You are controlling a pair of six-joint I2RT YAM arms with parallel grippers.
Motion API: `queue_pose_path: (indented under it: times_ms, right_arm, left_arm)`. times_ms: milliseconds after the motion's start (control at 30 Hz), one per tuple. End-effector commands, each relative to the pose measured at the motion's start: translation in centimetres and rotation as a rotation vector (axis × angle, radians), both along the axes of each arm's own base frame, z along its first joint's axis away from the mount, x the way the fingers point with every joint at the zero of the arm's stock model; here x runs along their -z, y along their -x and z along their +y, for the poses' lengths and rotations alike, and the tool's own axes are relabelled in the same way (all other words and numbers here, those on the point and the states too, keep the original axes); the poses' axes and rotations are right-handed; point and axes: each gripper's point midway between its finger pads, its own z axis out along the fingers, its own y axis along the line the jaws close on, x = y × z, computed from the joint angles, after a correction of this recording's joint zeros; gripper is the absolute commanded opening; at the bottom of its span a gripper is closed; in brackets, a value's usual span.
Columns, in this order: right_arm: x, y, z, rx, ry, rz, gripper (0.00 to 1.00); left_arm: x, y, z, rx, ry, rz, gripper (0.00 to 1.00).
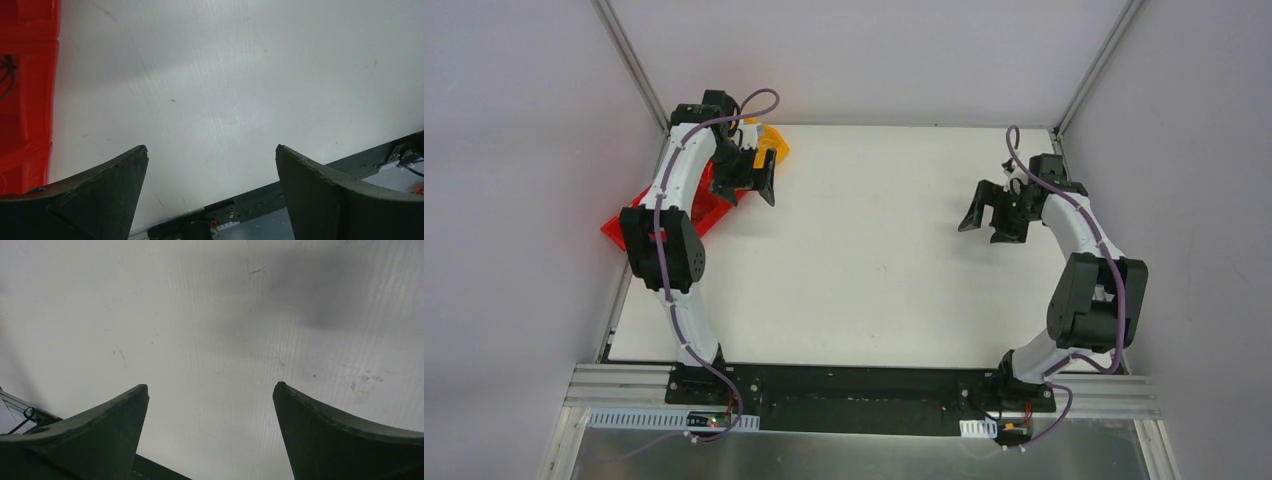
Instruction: Untangle the cables
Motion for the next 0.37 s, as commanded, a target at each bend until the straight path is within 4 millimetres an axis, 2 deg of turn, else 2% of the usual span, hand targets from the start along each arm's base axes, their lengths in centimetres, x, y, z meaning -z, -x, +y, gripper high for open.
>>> queue_pose_path:
  times_ms: [0, 133, 333]
  right_arm:
    - [0.2, 1.5, 0.4, -0.037, 0.018, -0.008, 0.99]
    - [0.3, 1.9, 0.4, -0.039, 0.030, -0.005, 0.99]
    - [-0.3, 1.9, 1.3, -0.053, 0.020, 0.016, 0.99]
  left_arm:
    - [0.6, 0.3, 1.1, -0.093, -0.059, 0.046, 0.99]
    - [0.2, -0.7, 1.2, -0.073, -0.081, 0.013, 0.99]
    - [-0.8, -0.4, -0.8, 0.027, -0.052, -0.026, 0.99]
